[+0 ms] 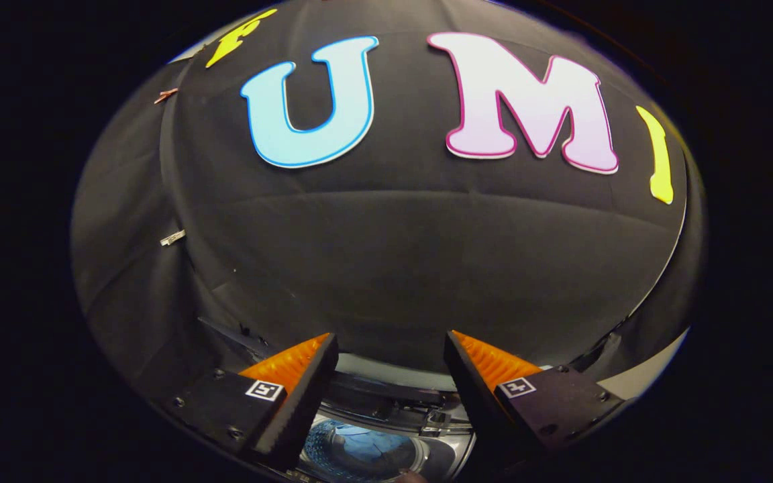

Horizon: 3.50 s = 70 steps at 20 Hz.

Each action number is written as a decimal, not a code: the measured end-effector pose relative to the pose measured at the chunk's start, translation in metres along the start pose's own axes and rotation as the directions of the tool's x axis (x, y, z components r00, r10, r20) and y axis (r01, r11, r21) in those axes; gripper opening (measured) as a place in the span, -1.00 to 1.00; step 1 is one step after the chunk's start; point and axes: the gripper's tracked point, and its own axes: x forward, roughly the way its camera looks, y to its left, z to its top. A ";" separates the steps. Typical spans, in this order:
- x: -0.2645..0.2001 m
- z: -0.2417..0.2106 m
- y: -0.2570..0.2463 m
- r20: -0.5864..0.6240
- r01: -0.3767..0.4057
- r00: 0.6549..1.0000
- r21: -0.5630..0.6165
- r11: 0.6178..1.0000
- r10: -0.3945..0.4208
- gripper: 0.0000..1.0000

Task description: Put the clothes into the washing machine and then close the washing machine lid.

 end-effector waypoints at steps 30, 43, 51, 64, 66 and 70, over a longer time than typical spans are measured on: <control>-0.122 -0.179 0.027 -0.130 -0.045 0.991 -0.096 0.994 0.032 1.00; -0.210 -0.155 0.044 0.020 -0.140 0.989 -0.115 0.983 0.143 1.00; -0.330 -0.120 0.008 0.272 -0.154 0.943 -0.158 0.975 0.192 0.99; -0.530 -0.118 -0.150 0.591 0.099 0.807 -0.094 0.991 -0.024 0.99; -0.553 -0.127 -0.167 0.603 0.149 0.794 -0.080 0.986 -0.071 0.98; -0.582 -0.144 -0.189 0.609 0.180 0.784 -0.038 0.983 -0.120 0.98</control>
